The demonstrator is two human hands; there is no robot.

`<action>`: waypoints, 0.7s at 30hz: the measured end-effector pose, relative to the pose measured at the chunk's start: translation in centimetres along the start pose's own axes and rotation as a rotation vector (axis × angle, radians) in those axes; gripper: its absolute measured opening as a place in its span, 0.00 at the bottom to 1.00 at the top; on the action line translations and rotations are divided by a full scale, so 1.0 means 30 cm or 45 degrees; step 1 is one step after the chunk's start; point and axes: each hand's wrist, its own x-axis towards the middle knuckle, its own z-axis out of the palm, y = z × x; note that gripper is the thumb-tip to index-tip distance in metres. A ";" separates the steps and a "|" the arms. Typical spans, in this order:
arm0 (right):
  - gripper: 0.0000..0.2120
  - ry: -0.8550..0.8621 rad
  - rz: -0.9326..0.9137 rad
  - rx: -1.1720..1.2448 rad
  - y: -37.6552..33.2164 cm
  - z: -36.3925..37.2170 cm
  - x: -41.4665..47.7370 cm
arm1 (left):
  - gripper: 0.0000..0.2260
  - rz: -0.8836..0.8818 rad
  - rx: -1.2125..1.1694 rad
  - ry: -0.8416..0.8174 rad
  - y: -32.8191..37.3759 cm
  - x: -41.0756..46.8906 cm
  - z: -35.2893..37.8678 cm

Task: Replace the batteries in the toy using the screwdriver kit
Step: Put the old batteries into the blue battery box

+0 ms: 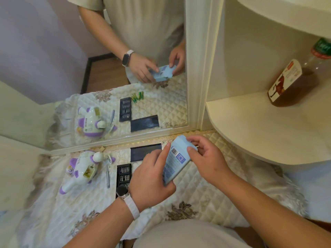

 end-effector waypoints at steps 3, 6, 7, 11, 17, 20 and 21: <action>0.12 -0.002 0.057 -0.006 0.000 0.004 0.023 | 0.44 -0.013 0.029 -0.008 -0.007 -0.003 -0.007; 0.10 -0.051 0.133 -0.003 -0.003 0.001 0.041 | 0.40 -0.020 0.061 -0.028 -0.014 -0.008 -0.008; 0.08 -0.069 0.165 -0.013 -0.006 -0.003 0.045 | 0.39 -0.024 0.072 -0.035 -0.015 -0.009 -0.008; 0.03 -0.139 0.223 -0.140 -0.015 -0.013 0.045 | 0.39 -0.011 0.102 -0.066 -0.016 -0.009 -0.005; 0.09 -0.168 0.330 -0.085 -0.022 -0.032 0.031 | 0.39 0.034 0.129 -0.085 -0.007 -0.006 0.001; 0.10 -0.156 0.341 -0.081 -0.022 -0.035 0.029 | 0.39 0.069 0.152 -0.088 -0.011 -0.003 0.001; 0.10 -0.149 0.341 -0.081 -0.021 -0.035 0.027 | 0.39 0.082 0.167 -0.090 -0.012 0.000 0.000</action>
